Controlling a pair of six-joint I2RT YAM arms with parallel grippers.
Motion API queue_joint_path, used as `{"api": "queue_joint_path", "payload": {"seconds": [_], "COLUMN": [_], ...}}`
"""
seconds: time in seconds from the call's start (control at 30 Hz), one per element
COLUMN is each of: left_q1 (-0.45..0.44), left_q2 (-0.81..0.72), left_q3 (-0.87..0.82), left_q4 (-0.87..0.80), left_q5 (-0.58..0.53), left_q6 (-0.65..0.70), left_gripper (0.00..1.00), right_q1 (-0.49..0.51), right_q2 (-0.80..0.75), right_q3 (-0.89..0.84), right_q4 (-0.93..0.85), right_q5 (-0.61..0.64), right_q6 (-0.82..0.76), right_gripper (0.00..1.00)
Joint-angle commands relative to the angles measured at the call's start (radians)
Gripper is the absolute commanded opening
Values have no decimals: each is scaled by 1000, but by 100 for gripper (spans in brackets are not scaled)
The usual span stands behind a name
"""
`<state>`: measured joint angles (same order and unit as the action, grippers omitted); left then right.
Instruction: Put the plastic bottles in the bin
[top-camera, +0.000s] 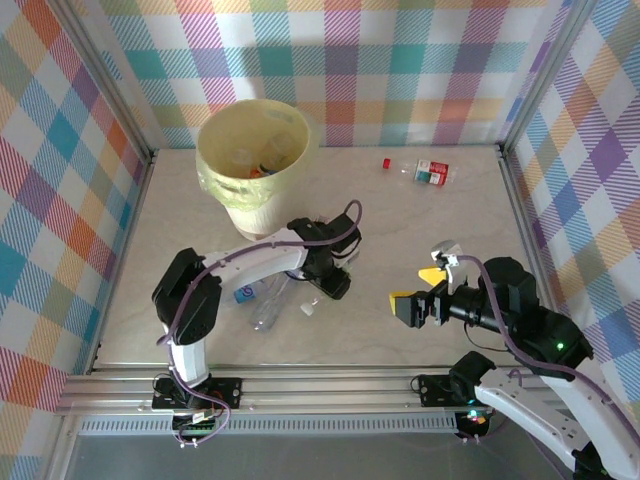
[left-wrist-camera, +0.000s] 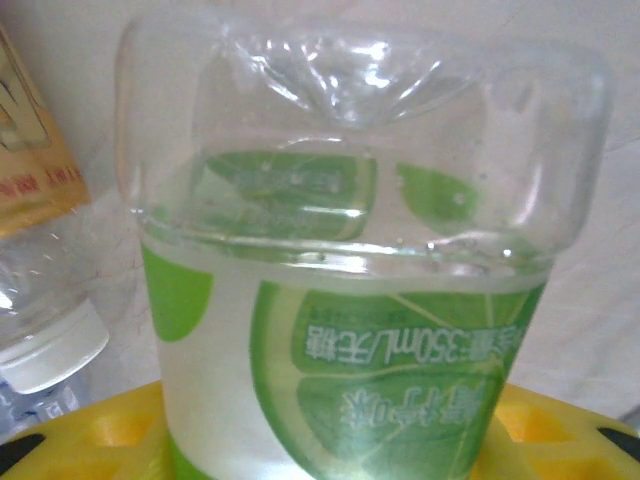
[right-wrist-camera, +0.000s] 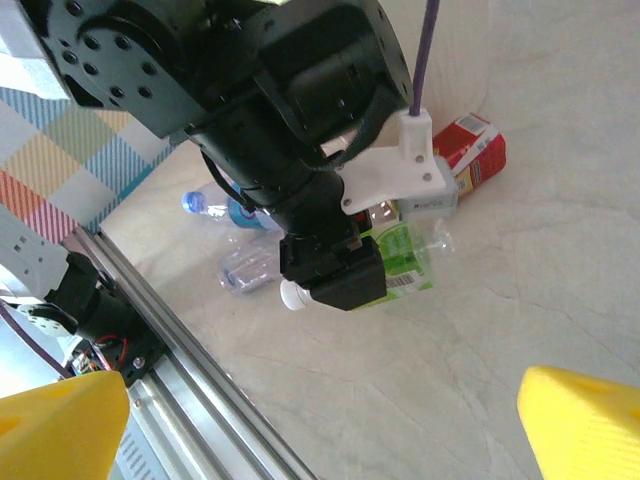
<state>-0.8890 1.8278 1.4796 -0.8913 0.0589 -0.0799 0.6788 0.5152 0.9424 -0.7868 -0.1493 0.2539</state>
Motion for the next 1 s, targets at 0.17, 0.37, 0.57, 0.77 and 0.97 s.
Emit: {"api": "queue_joint_path", "payload": {"seconds": [0.17,0.37,0.57,0.77,0.97], "left_q1": [58,164,292,446,577], "left_q2": [-114,-112,-78,-49,-42], "left_q3": [235,426,648,769,801], "left_q4": [-31,-5,-10,46,131], "left_q5": [165,299,346,378,326], "left_q6": [-81,-149,-208,-273,-338], "left_gripper": [49,50,49,49,49], "right_q1": [-3,-4,-3,-3,-5], "right_q2": [3,17,22,34,42], "right_q3": [7,12,30,35,33], "right_q4": [192,301,330,330,334], "right_q5": [-100,-82,-41,-35,-49], "right_q6": [29,44,41,39,47], "right_gripper": [100,100,100,100,100]}}
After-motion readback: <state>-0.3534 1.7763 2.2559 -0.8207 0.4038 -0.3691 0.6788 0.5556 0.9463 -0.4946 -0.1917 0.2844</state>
